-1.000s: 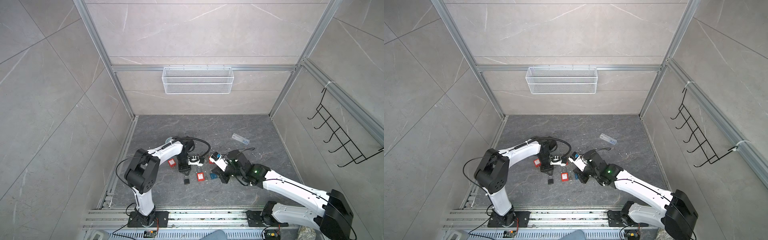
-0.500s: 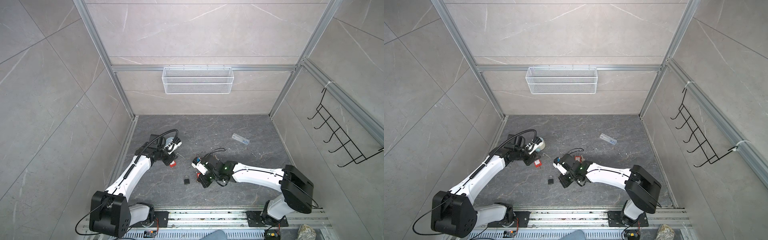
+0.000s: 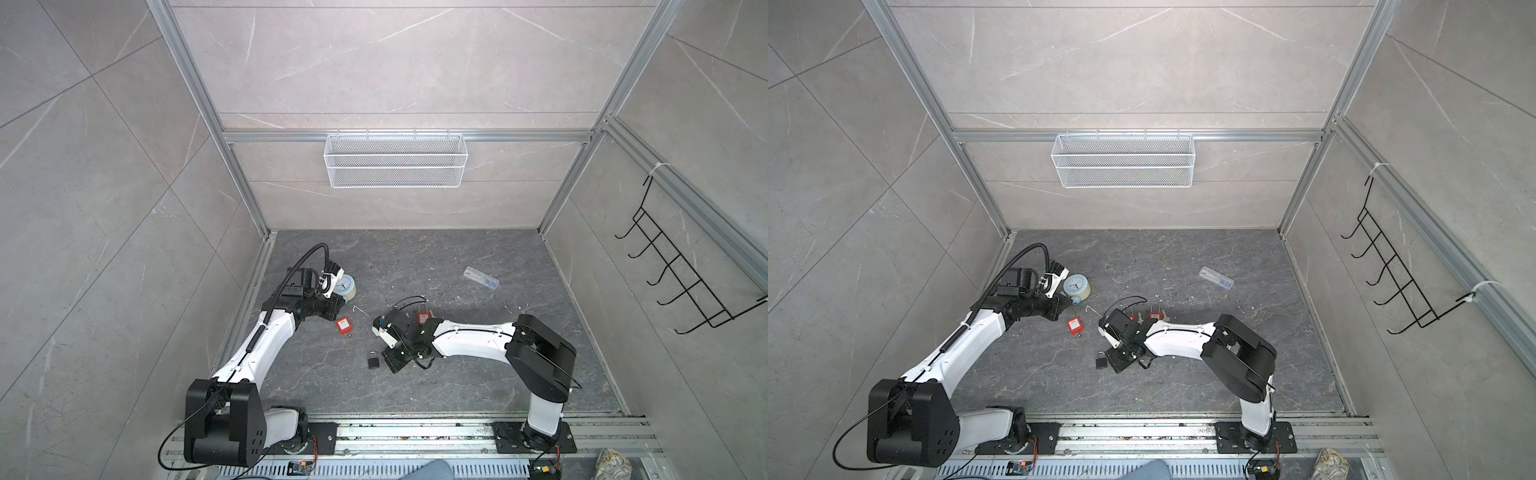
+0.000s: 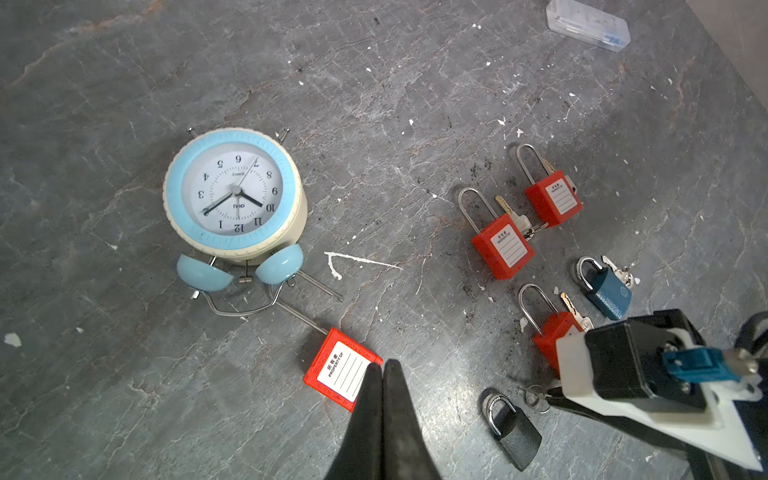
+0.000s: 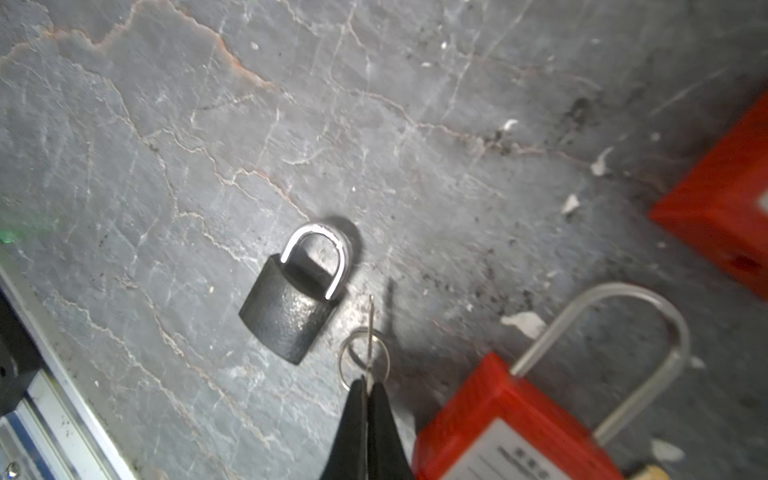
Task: Lock with the key
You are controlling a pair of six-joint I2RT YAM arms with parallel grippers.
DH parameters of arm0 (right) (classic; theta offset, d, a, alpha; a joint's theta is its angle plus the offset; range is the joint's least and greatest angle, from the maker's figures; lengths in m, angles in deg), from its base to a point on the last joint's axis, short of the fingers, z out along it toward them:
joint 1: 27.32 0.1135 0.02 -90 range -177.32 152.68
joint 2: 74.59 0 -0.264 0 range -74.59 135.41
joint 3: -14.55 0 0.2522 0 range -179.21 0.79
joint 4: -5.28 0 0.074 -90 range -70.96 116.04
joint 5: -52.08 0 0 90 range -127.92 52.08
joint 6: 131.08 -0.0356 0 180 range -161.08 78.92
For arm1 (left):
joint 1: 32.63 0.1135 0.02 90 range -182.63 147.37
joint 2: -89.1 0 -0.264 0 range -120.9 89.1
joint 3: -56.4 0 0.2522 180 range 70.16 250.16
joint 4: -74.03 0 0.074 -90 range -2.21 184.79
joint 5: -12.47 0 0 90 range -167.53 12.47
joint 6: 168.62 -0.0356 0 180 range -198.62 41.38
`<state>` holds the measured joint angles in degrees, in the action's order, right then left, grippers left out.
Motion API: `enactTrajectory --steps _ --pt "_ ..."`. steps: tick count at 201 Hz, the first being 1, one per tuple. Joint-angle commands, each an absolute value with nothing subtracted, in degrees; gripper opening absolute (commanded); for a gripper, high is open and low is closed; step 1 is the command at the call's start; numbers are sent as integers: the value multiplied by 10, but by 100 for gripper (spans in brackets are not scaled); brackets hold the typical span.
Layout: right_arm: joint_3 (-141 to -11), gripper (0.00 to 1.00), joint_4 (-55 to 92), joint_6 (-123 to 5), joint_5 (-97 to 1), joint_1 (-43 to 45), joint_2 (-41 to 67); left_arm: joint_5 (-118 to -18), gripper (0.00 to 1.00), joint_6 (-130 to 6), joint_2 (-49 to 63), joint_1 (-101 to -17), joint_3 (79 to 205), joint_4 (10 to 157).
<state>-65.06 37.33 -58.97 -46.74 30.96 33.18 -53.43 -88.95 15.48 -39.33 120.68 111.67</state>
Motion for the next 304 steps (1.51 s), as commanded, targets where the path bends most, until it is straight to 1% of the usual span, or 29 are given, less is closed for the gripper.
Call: enactTrajectory --steps 1,10,19,20,25,41,71,79,86,91,99,111,117,156,179,207,235,258,262,276,294,304 --pt "-656 10 382 -604 -436 315 329 -538 0 -852 148 -390 1207 1119" --pt "-651 18 376 -605 -427 315 320 -535 0 -848 145 -389 1208 1126" --pt "-651 23 372 -598 -427 315 315 -531 0 -847 143 -390 1204 1127" --pt "-651 23 372 -598 -426 315 315 -530 1 -846 143 -390 1203 1127" --pt "-651 24 370 -597 -425 315 313 -529 4 -842 142 -390 1198 1121" --pt "-657 26 371 -591 -425 315 310 -534 6 -825 141 -390 1184 1102" --pt "-656 29 364 -574 -407 317 287 -589 20 -792 121 -390 1194 1119" --pt "-650 30 357 -567 -396 318 275 -595 22 -783 112 -390 1200 1125" --pt "-646 34 352 -564 -382 318 264 -600 22 -779 101 -389 1207 1135" --pt "-643 36 347 -560 -373 318 257 -606 23 -772 95 -390 1211 1140" --pt "-638 38 341 -552 -354 318 246 -618 27 -756 84 -389 1218 1148" --pt "-631 44 329 -543 -327 318 236 -635 31 -728 72 -390 1224 1156" --pt "-630 45 324 -536 -317 318 232 -640 34 -714 67 -390 1223 1155" --pt "-638 49 303 -521 -268 318 231 -668 36 -644 35 -390 1223 1156" --pt "-638 57 290 -548 -197 318 227 -677 38 -614 10 -392 1225 1152" --pt "-636 60 270 -551 -152 317 221 -697 42 -574 -5 -408 1212 1117" --pt "-615 71 238 -558 -117 318 206 -720 45 -558 -17 -426 1211 1101" --pt "-571 92 184 -563 -105 318 178 -715 46 -542 -21 -430 1206 1082" --pt "-562 94 172 -564 -104 318 172 -715 46 -539 -22 -432 1205 1078" --pt "-532 97 131 -579 -98 318 155 -710 46 -532 -29 -438 1205 1072" --pt "-512 95 103 -591 -95 317 143 -703 46 -518 -38 -445 1205 1071" --pt "-517 96 112 -594 -88 317 145 -697 46 -506 -40 -448 1202 1068"
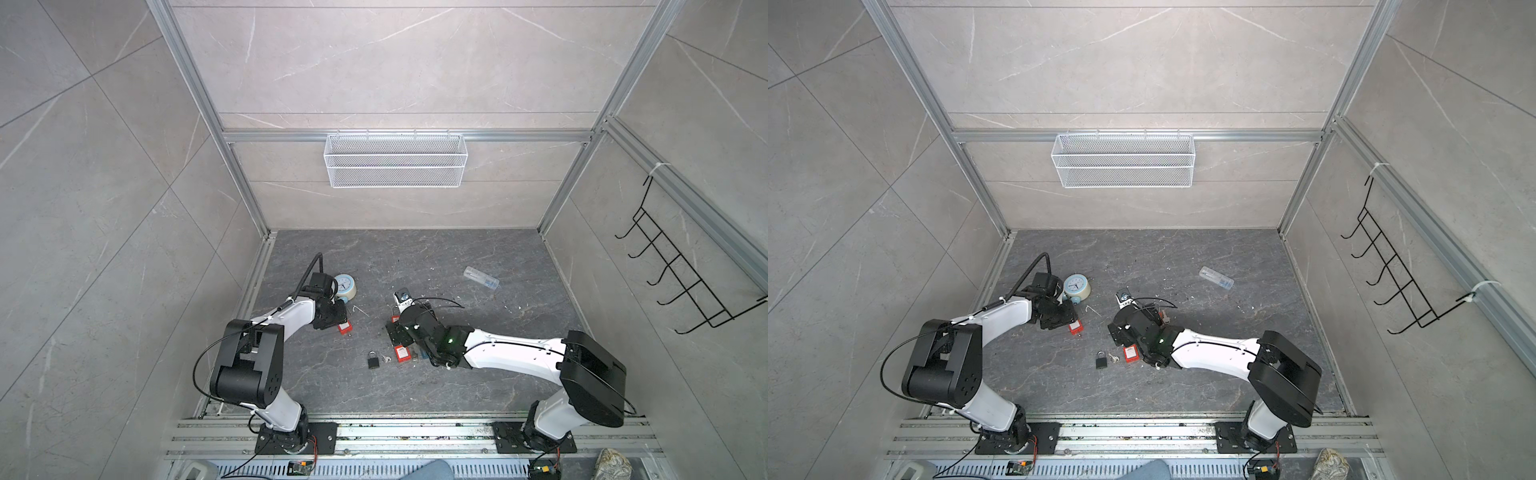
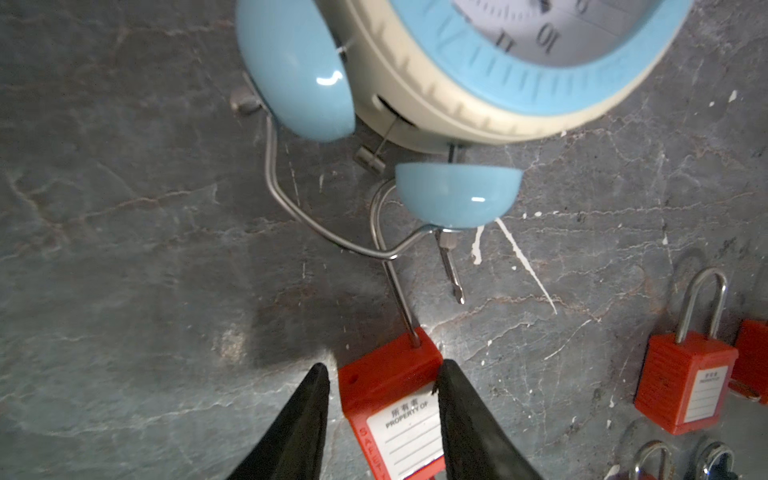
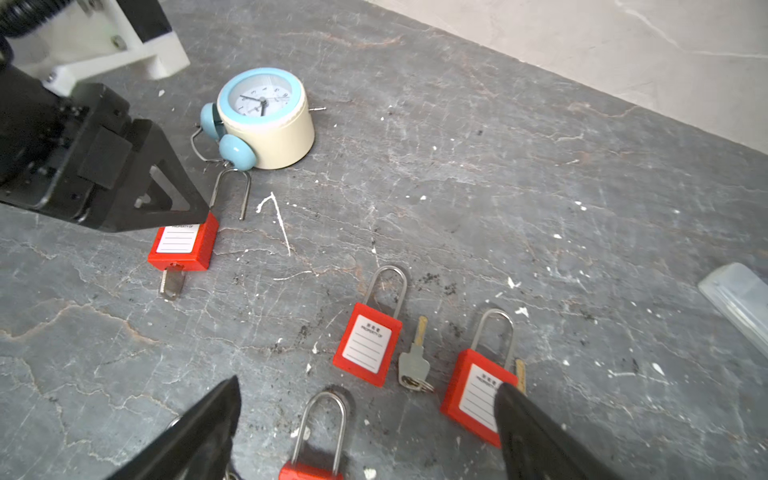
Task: Lock with the key
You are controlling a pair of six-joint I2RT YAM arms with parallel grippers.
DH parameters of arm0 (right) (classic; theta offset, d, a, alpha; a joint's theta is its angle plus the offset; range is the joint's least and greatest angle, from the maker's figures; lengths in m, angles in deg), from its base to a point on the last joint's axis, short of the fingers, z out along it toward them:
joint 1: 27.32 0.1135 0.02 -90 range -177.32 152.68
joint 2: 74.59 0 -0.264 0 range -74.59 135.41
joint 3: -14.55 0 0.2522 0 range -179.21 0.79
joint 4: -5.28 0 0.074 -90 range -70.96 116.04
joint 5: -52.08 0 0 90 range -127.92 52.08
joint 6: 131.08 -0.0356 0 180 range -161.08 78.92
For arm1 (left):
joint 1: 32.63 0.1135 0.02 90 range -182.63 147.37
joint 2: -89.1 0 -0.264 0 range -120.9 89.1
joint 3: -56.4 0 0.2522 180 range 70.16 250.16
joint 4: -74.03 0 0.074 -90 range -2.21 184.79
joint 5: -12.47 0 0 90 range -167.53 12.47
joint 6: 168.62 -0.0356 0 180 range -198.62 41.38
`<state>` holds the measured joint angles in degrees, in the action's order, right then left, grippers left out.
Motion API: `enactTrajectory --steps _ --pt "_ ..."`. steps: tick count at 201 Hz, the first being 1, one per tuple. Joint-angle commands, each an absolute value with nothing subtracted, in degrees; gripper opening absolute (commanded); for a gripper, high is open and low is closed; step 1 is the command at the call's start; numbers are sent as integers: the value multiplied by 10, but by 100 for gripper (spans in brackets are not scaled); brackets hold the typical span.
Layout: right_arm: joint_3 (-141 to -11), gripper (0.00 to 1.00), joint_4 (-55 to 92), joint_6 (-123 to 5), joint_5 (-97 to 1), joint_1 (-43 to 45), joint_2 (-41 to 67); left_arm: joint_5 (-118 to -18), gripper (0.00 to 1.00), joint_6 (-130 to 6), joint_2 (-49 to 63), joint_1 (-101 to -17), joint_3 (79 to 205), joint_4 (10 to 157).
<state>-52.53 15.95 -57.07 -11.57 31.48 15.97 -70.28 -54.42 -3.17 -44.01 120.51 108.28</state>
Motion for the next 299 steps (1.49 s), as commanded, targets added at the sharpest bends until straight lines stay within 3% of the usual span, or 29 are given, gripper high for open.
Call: enactTrajectory --steps 1,77,150,231,299 --pt "-518 96 114 -594 -87 317 146 -696 46 -505 -40 -449 1201 1068" --pt "-574 100 156 -515 -210 317 197 -627 46 -387 7 -475 1141 1025" --pt "-649 100 217 -459 -278 318 299 -710 53 -485 177 -458 1197 1111" --pt "-804 86 274 -458 -356 318 444 -775 54 -559 226 -438 1227 1162" --pt "-900 75 328 -497 -342 318 533 -798 54 -572 245 -439 1208 1163"
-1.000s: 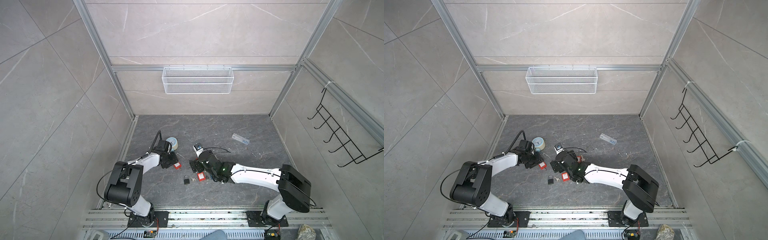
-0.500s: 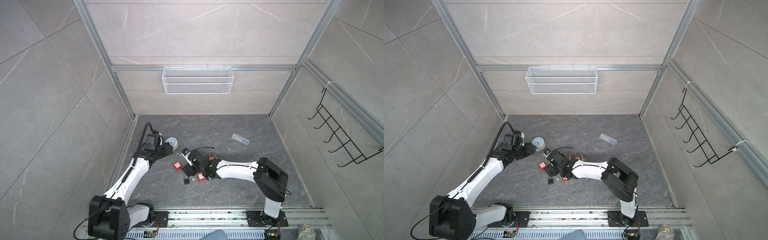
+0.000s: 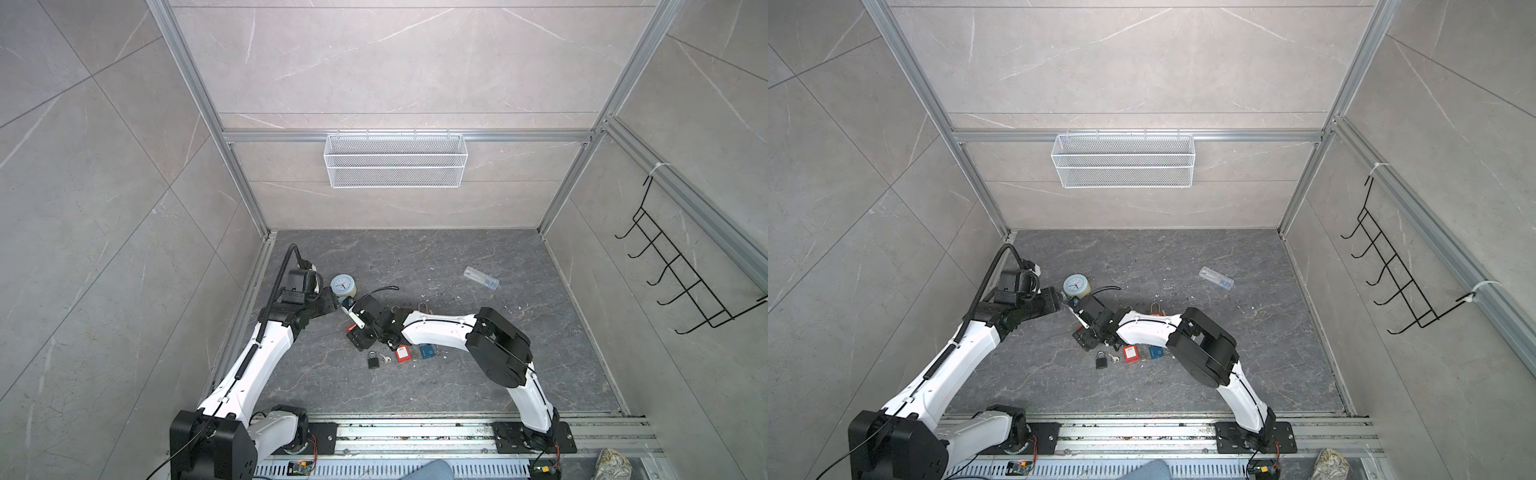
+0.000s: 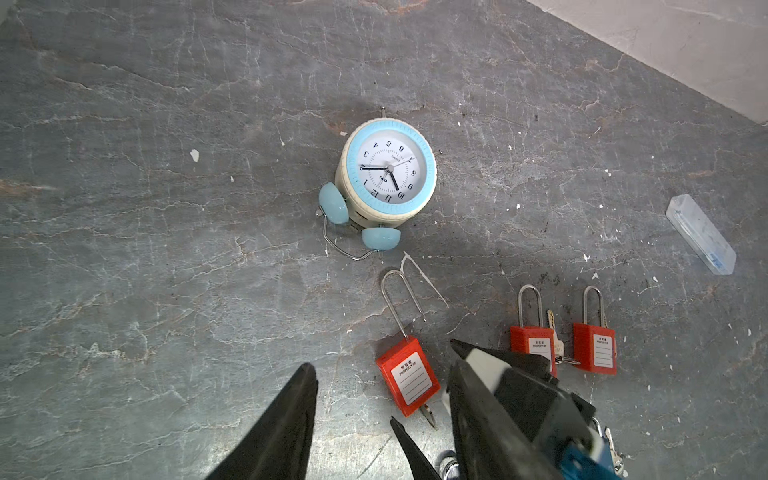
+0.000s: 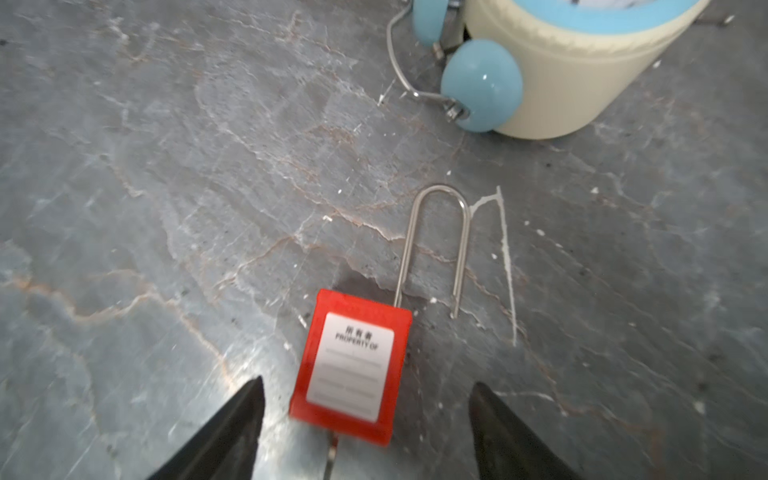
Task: Lock with the key
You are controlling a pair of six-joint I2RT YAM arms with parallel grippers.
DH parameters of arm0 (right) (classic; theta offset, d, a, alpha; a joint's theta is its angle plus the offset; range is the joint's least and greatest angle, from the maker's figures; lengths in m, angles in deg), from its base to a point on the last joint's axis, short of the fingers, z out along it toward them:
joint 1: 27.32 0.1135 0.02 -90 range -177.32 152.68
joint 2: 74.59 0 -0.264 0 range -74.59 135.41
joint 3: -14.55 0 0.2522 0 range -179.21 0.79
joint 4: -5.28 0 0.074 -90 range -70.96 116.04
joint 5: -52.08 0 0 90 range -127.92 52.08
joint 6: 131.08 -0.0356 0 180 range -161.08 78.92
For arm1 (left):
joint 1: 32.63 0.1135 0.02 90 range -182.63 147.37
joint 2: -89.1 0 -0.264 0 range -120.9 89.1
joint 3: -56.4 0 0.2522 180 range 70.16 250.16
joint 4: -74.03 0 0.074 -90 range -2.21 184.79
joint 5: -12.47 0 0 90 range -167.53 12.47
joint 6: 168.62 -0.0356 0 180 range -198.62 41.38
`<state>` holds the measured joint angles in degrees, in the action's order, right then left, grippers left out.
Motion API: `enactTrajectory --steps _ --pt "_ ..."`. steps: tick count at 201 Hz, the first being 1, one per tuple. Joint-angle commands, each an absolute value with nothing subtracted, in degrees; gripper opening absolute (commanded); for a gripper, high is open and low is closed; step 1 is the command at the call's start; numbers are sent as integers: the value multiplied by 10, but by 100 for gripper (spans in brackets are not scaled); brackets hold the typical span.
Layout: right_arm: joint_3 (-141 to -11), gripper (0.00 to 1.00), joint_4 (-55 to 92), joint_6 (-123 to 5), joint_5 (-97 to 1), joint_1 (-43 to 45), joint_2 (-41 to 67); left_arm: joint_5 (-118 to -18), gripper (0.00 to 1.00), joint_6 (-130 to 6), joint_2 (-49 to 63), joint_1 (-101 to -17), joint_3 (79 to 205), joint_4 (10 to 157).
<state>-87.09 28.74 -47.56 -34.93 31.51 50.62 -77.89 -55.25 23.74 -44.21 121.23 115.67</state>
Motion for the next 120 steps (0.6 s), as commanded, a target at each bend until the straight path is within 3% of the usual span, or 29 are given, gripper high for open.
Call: enactTrajectory --steps 1,51,120 --pt "-901 75 329 -497 -341 318 534 -798 54 -572 245 -439 1208 1163" --pt "-939 66 357 -509 -345 317 568 -799 53 -583 241 -439 1208 1162" --pt "-954 45 403 -493 -347 318 563 -800 51 -610 239 -438 1208 1160"
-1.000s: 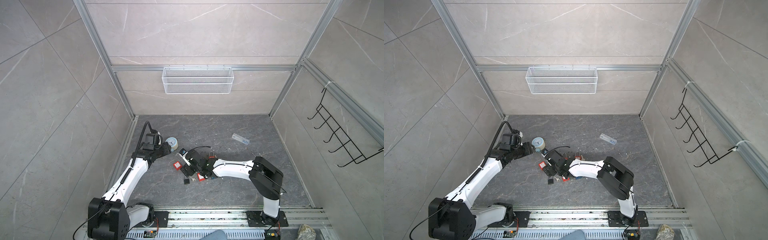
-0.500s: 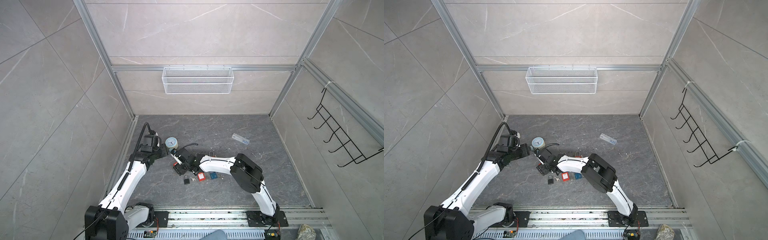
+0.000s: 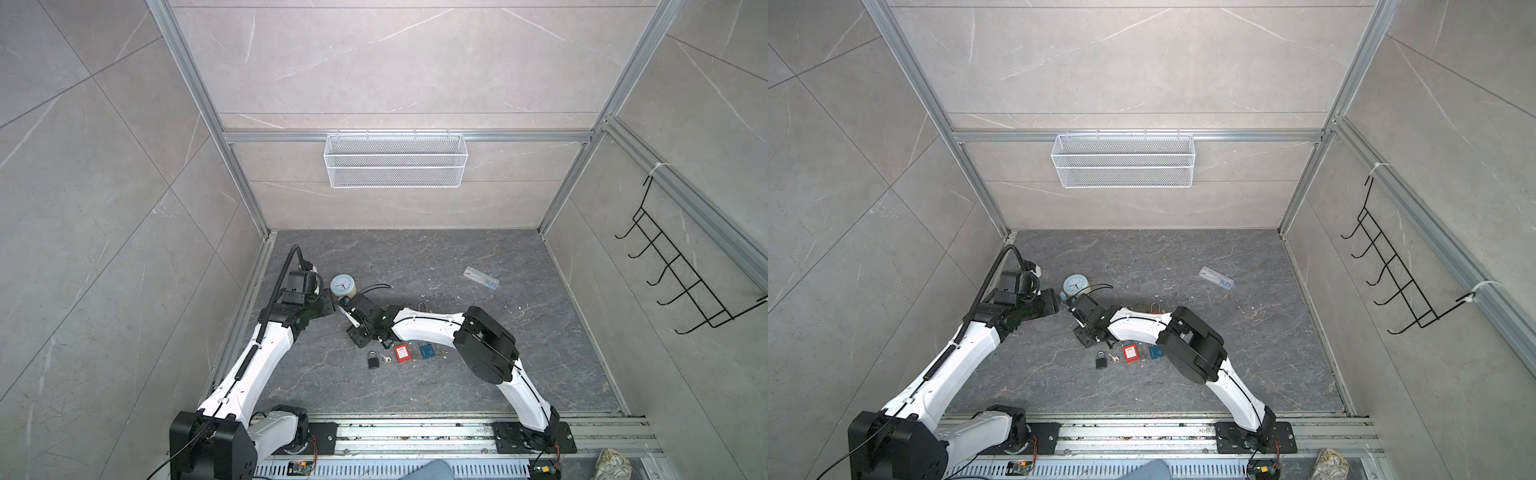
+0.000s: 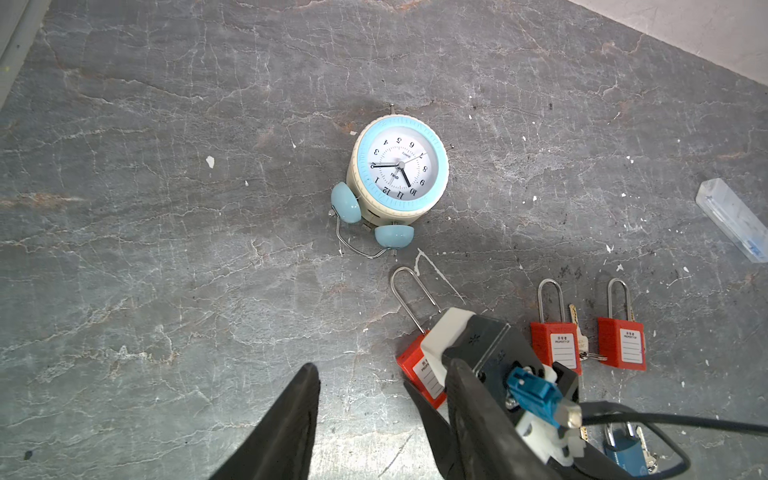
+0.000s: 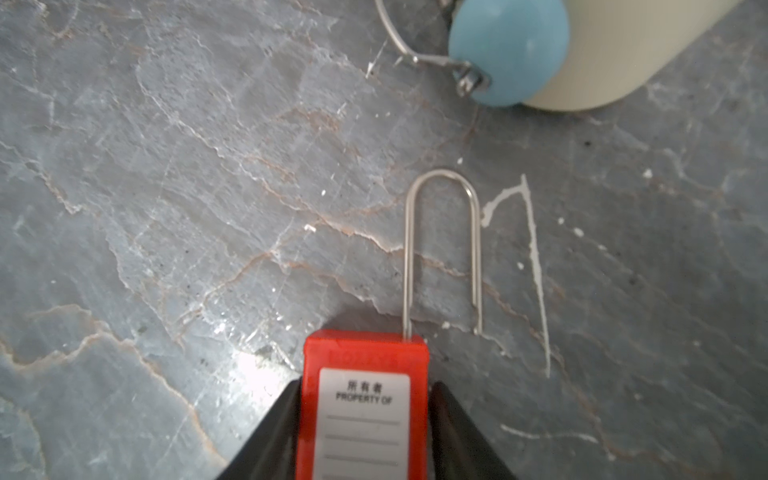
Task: Lock with the key
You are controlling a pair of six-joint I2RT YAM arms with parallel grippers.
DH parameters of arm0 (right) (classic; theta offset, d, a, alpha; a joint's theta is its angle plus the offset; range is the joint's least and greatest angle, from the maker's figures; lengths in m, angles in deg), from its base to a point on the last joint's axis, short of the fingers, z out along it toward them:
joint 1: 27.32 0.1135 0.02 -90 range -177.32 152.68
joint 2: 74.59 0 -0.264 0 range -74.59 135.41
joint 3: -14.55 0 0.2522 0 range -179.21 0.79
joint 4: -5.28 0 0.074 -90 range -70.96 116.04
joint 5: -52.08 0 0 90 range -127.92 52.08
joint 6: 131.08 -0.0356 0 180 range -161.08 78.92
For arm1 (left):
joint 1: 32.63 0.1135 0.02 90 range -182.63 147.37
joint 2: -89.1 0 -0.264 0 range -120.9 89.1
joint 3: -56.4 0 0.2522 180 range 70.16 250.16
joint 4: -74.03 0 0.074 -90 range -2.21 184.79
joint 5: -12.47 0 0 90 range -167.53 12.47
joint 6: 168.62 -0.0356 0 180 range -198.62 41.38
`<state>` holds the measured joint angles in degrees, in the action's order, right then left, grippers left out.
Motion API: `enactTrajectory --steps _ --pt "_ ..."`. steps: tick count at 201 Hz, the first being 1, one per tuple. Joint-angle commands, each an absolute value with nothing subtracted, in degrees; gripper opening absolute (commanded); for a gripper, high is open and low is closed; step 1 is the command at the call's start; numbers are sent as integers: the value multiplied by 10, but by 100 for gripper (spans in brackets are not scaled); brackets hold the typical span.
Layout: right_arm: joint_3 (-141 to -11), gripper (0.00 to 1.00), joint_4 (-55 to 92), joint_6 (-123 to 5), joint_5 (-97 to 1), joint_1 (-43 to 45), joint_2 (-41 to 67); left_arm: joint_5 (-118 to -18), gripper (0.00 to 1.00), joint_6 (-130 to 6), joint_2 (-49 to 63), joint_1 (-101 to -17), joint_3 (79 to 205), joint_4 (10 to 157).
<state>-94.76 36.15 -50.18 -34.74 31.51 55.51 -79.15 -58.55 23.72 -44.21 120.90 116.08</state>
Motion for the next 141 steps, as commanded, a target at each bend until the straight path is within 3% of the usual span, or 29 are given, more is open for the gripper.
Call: enactTrajectory --steps 1,49,85,141 --pt "-954 45 403 -492 -347 318 562 -800 51 -611 239 -439 1208 1160" --pt "-850 40 354 -424 -383 315 417 -779 47 -704 275 -439 1209 1133" --pt "-759 32 357 -276 -391 301 307 -628 43 -830 304 -440 1178 1062" --pt "-620 27 359 -93 -484 248 110 -387 44 -1057 365 -445 1117 999"
